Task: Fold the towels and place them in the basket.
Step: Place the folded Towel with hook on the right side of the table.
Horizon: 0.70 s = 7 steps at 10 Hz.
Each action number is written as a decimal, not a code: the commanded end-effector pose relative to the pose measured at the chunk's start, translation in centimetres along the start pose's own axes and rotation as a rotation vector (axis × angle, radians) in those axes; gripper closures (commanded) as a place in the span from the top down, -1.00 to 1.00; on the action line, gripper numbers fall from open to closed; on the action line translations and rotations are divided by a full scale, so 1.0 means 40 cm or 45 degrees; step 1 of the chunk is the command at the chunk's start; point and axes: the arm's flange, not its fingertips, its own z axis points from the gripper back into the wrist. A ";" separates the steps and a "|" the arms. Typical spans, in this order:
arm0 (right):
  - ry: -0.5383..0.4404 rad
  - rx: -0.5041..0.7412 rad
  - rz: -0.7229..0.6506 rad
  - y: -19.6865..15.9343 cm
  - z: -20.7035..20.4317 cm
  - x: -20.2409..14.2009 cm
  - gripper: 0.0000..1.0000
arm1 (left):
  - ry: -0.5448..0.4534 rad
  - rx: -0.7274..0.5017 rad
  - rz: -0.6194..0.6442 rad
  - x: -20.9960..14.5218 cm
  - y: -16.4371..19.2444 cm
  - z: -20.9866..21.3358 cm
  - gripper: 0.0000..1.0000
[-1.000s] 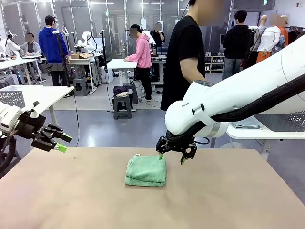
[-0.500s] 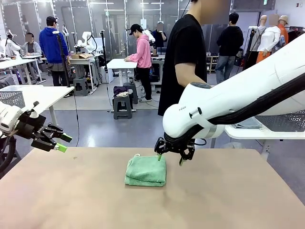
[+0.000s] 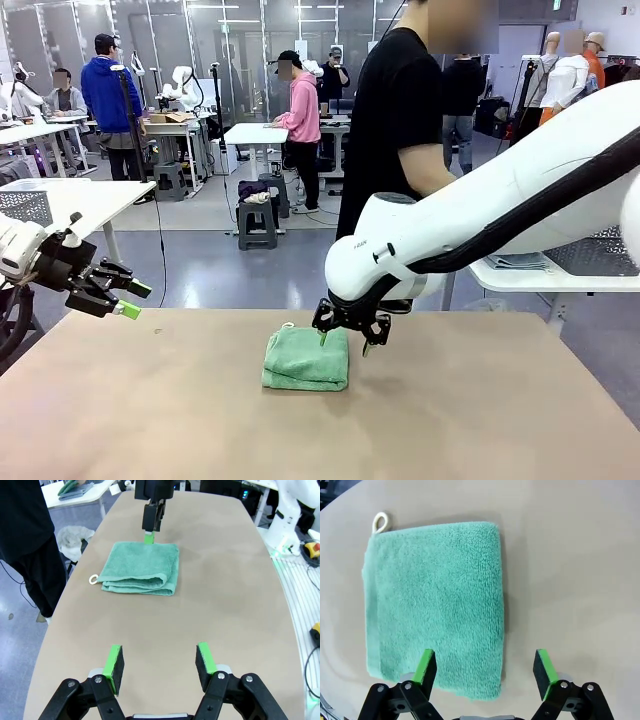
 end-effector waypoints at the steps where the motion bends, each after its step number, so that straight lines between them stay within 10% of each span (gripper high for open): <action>1: -0.011 -0.026 -0.054 0.020 -0.034 0.026 0.96 | -0.002 0.002 -0.015 0.000 -0.004 0.002 0.47; 7: -0.021 -0.004 -0.006 0.009 -0.082 0.031 0.96 | -0.002 0.002 -0.015 0.000 -0.004 0.002 0.47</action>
